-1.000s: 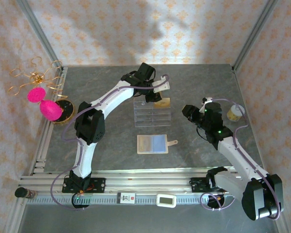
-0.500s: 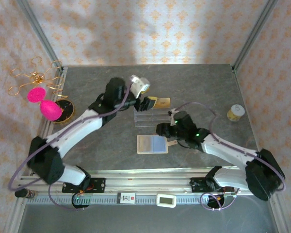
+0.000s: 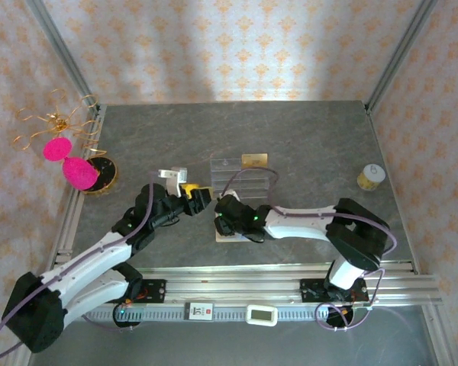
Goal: Take the credit cards out of the card holder
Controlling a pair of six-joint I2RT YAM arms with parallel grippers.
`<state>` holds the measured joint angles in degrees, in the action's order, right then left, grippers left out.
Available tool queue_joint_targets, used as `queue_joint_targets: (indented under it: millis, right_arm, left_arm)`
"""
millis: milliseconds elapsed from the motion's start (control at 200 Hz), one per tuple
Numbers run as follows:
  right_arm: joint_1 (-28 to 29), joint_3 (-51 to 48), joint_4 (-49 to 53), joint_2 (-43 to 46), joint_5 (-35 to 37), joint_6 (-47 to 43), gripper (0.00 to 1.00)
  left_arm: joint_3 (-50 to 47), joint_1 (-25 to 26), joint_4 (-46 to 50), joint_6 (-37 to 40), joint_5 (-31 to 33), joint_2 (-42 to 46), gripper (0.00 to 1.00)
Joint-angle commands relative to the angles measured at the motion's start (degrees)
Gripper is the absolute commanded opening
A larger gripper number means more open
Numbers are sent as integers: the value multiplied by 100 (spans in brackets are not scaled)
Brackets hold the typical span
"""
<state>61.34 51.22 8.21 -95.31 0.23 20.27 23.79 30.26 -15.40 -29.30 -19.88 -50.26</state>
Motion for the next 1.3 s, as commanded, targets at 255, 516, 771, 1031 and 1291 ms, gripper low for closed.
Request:
queue_joint_targets:
  millis: [255,516,771,1031,1291]
  right_arm:
    - [114,39,480,-438,720,213,21]
    - [93,-491,-534,318,558,358,0]
    - [-129,-1280,-1779,1071,-105,573,0]
    - [-150,-1916,-2152,1717,-2,935,29]
    - [-240,-2402,-1342,3167,664,1400,38]
  left_arm:
    - [-357,-18,323,-395,350,317,49]
    - [-393,435,-146,-698,33,-489,31]
    - [-180,1037,-546,-876,-91,-1858,0]
    - [421,1340,-457,-749,-452,-3153,0]
    - [1134,1774,-602,-731,-773,-4098,4]
